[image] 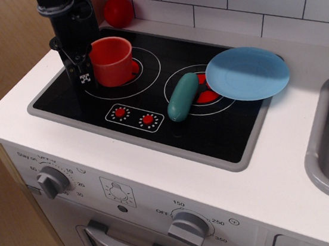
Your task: Put cup on plate
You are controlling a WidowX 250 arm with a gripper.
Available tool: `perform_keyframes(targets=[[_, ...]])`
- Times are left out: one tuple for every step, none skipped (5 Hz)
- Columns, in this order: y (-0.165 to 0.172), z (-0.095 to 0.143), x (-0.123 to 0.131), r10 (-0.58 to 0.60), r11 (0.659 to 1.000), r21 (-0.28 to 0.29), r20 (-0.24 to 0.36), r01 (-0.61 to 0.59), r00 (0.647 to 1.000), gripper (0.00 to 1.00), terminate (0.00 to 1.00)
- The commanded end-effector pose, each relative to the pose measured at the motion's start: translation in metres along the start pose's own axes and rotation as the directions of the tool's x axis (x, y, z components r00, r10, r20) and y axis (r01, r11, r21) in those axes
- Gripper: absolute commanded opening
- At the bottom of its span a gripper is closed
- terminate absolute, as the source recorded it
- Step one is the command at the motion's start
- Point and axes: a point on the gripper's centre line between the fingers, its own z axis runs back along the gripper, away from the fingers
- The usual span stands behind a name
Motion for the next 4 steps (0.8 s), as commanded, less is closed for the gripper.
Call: perform_keyframes(targets=[[0.012,0.025,0.016,0.089,0.996,0.024,0.006,-0.089,0.996,0.00,0.00],[0.006,0.036,0.032,0.105,0.994,0.009,0.040,-0.105,0.994,0.00,0.00],[-0.004,0.043,0.050,0.111,0.993,0.036,0.084,-0.114,0.990,0.00,0.00],[-0.015,0.054,0.063,0.109,0.993,0.034,0.115,-0.114,0.987,0.00,0.00]])
